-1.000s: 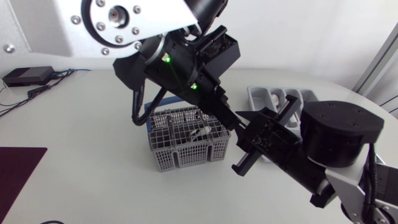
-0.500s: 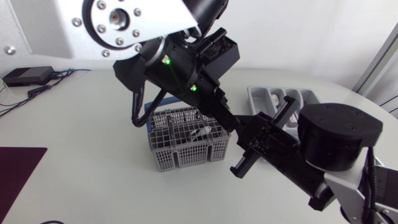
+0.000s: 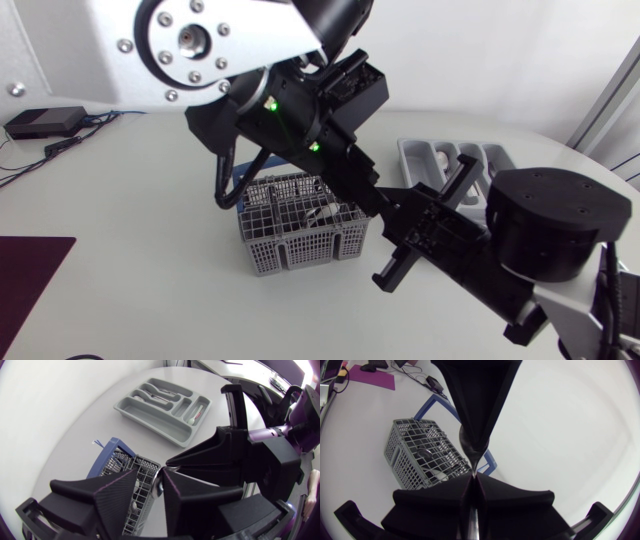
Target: Unload the cutlery basket into the drawer organizer.
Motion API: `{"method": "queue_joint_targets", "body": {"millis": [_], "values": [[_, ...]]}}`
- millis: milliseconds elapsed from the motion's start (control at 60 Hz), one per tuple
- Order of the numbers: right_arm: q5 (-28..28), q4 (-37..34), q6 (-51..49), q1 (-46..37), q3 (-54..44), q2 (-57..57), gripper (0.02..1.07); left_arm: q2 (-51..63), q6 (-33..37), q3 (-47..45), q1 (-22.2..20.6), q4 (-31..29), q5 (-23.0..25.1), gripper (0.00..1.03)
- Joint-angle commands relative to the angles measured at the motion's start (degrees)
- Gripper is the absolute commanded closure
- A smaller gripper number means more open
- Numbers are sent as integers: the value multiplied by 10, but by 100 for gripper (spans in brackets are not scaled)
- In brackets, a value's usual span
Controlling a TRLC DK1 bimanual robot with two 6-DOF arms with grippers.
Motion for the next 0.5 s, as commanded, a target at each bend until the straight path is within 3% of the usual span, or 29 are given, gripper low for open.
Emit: {"method": "queue_joint_targets", "body": {"millis": [0, 283, 483], "values": [[-22, -16, -13, 4, -19, -25, 101, -26, -12, -5, 17, 23, -15, 20], [-114, -96, -18, -60, -50, -80, 101, -95, -41, 3, 76, 67, -17, 14], [-240, -156, -53, -190, -70, -120, 101, -105, -27, -18, 100, 53, -18, 14]]}}
